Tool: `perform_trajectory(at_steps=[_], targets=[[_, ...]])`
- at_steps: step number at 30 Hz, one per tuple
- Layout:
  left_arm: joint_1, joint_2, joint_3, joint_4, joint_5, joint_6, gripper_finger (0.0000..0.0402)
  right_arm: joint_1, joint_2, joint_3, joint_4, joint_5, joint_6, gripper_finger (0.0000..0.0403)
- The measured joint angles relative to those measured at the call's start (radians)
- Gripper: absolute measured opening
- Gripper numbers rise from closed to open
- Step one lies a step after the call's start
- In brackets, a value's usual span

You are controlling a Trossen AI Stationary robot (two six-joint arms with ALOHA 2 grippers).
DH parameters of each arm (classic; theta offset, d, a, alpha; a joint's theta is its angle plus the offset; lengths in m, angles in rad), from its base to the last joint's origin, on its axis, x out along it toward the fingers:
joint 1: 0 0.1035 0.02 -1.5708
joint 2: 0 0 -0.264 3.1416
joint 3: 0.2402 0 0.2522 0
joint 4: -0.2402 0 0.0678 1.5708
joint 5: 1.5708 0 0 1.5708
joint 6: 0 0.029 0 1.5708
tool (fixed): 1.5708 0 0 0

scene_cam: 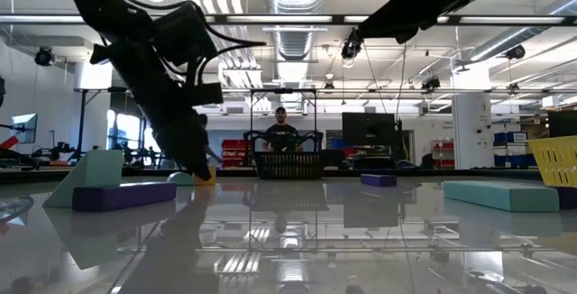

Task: Sort & place blocks by color
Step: Put the yellow block into the black bin

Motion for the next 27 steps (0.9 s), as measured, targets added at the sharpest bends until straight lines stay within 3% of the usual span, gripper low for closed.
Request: perform_trajectory(at_steps=[19,27], targets=[[0.010,0.035,0.001,0.029,-0.003,0.002,0.0280,0.000,0.000,0.000,0.001,0.000,0.010,0.0107],[0.010,0.035,0.000,0.035,0.001,0.003,0.0228,0.000,0.000,0.000,0.000,0.000,0.010,0.0114]])
